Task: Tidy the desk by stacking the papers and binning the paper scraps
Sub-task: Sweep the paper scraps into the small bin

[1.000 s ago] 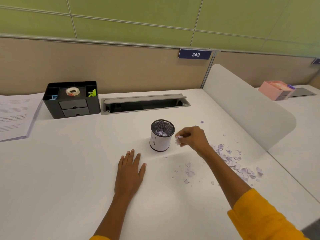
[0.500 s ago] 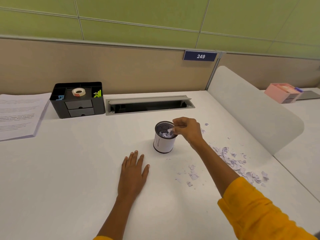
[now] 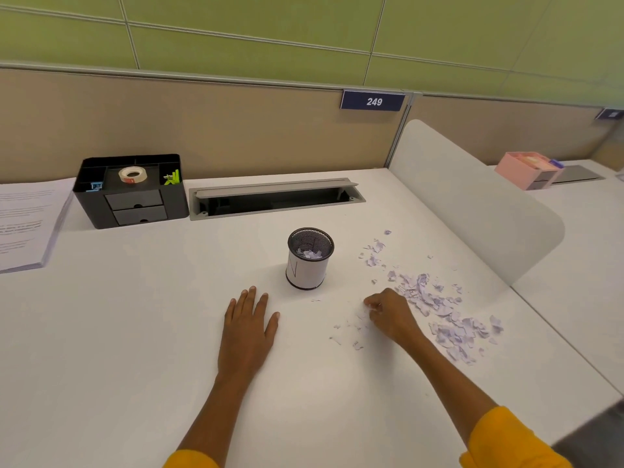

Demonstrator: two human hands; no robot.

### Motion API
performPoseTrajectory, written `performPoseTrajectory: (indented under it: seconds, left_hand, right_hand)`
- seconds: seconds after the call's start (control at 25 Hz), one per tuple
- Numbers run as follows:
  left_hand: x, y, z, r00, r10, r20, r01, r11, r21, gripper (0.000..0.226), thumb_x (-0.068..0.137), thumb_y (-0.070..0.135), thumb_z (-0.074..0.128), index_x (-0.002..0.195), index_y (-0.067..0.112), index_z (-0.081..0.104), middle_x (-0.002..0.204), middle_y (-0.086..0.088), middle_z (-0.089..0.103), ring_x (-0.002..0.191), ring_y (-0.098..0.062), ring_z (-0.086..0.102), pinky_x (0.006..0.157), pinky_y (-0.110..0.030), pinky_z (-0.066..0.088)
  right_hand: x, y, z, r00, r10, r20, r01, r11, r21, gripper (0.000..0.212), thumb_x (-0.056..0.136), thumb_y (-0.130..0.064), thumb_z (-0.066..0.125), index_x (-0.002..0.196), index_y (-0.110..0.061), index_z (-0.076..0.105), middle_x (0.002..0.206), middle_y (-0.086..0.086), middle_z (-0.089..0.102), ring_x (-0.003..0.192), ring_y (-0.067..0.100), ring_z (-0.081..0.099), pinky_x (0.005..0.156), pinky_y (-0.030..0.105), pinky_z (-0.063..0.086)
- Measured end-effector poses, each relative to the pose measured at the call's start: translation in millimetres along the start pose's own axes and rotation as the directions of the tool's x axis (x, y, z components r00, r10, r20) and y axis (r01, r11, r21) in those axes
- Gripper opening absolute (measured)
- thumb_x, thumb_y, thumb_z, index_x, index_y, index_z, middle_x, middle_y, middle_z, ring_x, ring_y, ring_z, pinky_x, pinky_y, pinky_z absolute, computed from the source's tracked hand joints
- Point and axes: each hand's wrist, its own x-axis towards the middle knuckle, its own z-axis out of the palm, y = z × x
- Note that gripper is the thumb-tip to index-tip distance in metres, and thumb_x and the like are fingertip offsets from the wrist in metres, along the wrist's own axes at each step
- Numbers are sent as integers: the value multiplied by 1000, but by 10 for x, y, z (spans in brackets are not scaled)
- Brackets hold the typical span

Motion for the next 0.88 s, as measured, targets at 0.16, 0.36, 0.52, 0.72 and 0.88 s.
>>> performPoseTrajectory:
  seconds: [0.16,0.36,0.52,0.72,0.88]
  left_hand:
    - [5,-8,12,1000,20,-23,-19,1000,6,62,89,47,25,126,9,58,138,-16,49,129,-29,45,110,-34,14]
    - [7,-1,16,999,22,-36,-22,1000,1,65,89,48,22,128,9,56,141,-15,46,131,-28,42,112,-36,17]
    - [3,15,5,999,21,-35,-21,1000,-2,65,89,48,22,128,9,56,140,-15,46,131,-28,42,111,-36,16]
    - [-5,14,-1,999,18,-26,-18,1000,-6,65,89,49,22,129,10,55,141,-14,45,132,-27,41,112,-35,15]
    - [-10,22,-24,1000,14,-8,-14,1000,-15,64,89,48,24,129,10,56,141,-14,46,132,-27,42,112,-34,15]
  right_hand:
    - [-186,-43,117,992,-111,63,107,992,65,29,84,3,51,105,-4,69,104,10,59,93,21,59,78,22,44]
    - [-315,21,20,998,53,40,-62,956,288,37,69,-15,81,104,-18,67,95,1,60,74,10,54,69,16,46]
    - [-349,-55,57,964,190,186,-237,932,274,59,54,-11,90,105,-20,62,94,2,50,71,19,56,63,32,56]
    - [-175,-281,183,977,136,163,-184,924,335,55,58,2,83,107,-11,62,83,1,48,75,22,54,75,41,58]
    - [-50,-388,257,985,114,128,-166,827,538,48,66,11,77,111,3,62,77,4,51,53,20,58,73,40,59]
